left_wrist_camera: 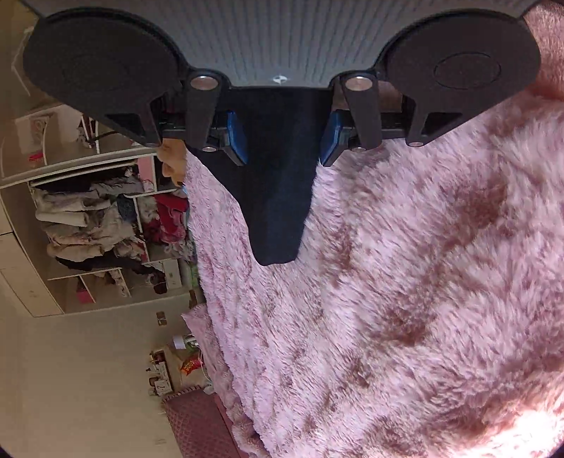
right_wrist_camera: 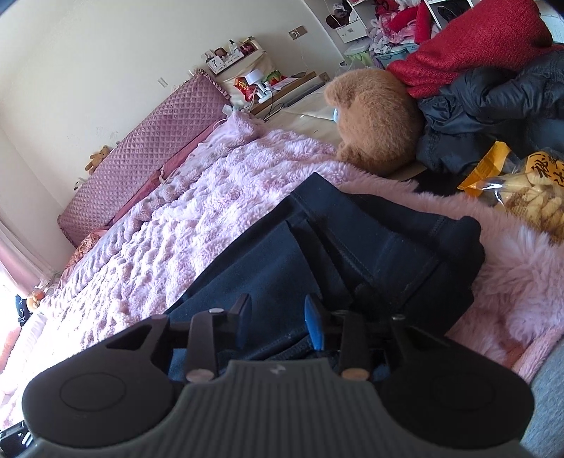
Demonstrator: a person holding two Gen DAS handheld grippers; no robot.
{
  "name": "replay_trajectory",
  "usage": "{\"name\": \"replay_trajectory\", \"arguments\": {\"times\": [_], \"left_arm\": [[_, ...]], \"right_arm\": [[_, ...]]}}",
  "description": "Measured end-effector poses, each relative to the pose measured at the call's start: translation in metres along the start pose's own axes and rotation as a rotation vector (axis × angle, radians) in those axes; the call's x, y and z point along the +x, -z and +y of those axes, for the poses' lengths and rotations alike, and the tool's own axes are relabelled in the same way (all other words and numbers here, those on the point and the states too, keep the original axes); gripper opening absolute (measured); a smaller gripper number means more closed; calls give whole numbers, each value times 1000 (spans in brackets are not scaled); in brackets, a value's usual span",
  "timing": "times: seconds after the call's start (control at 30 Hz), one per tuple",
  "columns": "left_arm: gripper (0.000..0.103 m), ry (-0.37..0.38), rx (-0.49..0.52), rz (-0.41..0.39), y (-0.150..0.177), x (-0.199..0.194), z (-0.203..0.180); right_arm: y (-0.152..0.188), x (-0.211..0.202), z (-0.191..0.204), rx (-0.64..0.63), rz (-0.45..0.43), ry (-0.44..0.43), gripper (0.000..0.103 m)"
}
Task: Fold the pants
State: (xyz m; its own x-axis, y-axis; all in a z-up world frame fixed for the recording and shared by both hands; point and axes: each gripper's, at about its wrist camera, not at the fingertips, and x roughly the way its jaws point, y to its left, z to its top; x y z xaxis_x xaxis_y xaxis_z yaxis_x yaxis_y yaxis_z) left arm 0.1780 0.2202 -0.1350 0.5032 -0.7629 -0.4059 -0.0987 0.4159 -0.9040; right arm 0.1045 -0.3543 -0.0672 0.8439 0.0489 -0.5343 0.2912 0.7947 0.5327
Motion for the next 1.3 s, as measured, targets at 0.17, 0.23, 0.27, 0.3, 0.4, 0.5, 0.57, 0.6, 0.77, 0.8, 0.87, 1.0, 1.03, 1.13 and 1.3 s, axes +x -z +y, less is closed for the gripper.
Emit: {"name": "replay_trajectory", "arguments": {"times": [0.17, 0.23, 0.27, 0.3, 0.4, 0.5, 0.57, 0.6, 0.77, 0.8, 0.87, 1.0, 1.03, 1.13, 1.3], "left_arm": [[50, 19, -56, 68, -6, 29, 14], [49, 1, -80, 92, -11, 39, 21], [47, -21, -83, 99, -12, 42, 24], [42, -28, -99, 102, -13, 44, 28], [42, -13, -101, 109, -14, 44, 30], [38, -28, -28, 145, -24, 52, 32], [38, 0, -71, 160, -28, 54, 41], [37, 8, -80, 160, -26, 56, 43], [32, 18, -98, 163, -21, 63, 46], [22, 19, -85, 153, -19, 62, 43], [15, 15, -87, 144, -15, 57, 39], [9, 24, -103, 123, -14, 38, 28], [9, 15, -77, 109, -15, 31, 20], [9, 6, -49, 71, -15, 14, 9], [9, -30, -93, 41, -15, -14, 20]], "right_arm": [[1, 1, 4, -27, -2, 12, 30], [2, 2, 4, -32, 0, 13, 30], [2, 2, 4, -33, 1, 13, 30], [1, 2, 4, -33, 2, 12, 30], [1, 1, 4, -33, 4, 10, 30], [0, 0, 3, -32, 9, 7, 31], [1, -1, 4, -35, 9, 7, 30], [1, -1, 4, -40, 10, 7, 31], [3, 2, 7, -56, 11, 18, 31], [4, 2, 8, -60, 9, 20, 31], [5, 1, 10, -77, 3, 25, 31], [10, -2, 19, -156, -23, 47, 31], [11, -2, 22, -179, -25, 48, 31], [15, 0, 31, -219, -17, 31, 31], [21, -4, 45, -291, -32, -27, 31]]}}
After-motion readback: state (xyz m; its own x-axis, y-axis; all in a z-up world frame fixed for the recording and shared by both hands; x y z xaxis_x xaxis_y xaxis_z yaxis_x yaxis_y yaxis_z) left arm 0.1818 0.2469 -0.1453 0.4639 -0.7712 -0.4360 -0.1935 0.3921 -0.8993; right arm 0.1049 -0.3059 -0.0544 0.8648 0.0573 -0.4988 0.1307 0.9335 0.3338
